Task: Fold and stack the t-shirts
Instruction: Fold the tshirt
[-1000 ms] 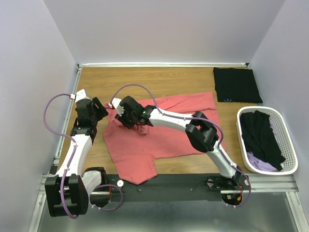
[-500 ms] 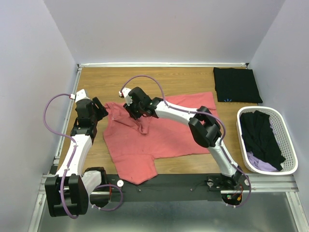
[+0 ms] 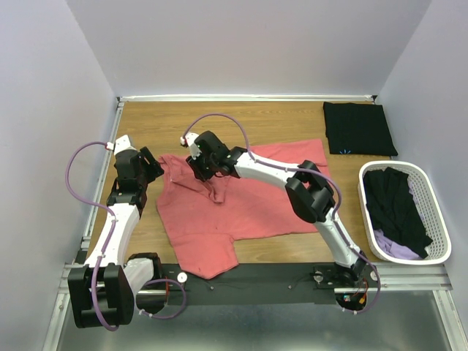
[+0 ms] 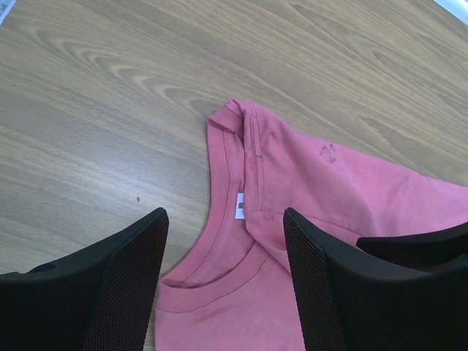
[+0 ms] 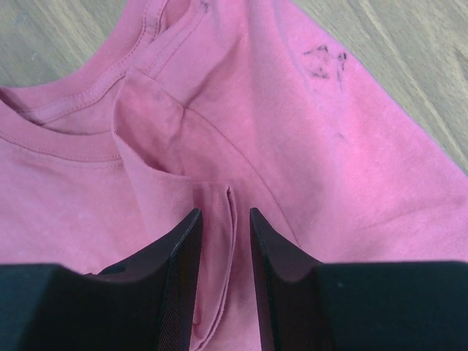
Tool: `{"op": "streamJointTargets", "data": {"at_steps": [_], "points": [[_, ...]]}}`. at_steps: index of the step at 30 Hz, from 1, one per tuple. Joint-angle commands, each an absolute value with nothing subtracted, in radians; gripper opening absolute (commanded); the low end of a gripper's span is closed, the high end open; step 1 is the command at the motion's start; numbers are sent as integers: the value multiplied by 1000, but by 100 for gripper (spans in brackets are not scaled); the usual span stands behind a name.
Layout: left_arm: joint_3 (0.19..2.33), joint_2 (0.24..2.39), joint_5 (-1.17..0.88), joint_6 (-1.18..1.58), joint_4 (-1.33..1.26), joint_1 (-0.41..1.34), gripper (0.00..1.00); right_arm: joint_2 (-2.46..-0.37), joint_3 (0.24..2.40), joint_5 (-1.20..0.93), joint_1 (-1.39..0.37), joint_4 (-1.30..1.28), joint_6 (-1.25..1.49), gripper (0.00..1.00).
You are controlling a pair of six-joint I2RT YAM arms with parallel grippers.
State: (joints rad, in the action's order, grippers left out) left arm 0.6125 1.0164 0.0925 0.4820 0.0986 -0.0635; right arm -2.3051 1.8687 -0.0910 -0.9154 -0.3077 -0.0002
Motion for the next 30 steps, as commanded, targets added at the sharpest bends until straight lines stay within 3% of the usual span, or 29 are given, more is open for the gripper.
{"op": "streamJointTargets", "data": {"at_steps": [1,16,24,30], "points": [[597,1006,71,477,80,-69,72,-2348,1907,-120,-905,-299,35,40],[595,1005,66,477,78,-69,72,-2395,1922,-179,-900,-299,31,31],[594,1006,64,477,77,-68,72,-2350,1916,-250,-900,-299,20,0],[595,1003,64,477,77,-69,72,-2290,1894,-248,-900,-299,15,1]]}}
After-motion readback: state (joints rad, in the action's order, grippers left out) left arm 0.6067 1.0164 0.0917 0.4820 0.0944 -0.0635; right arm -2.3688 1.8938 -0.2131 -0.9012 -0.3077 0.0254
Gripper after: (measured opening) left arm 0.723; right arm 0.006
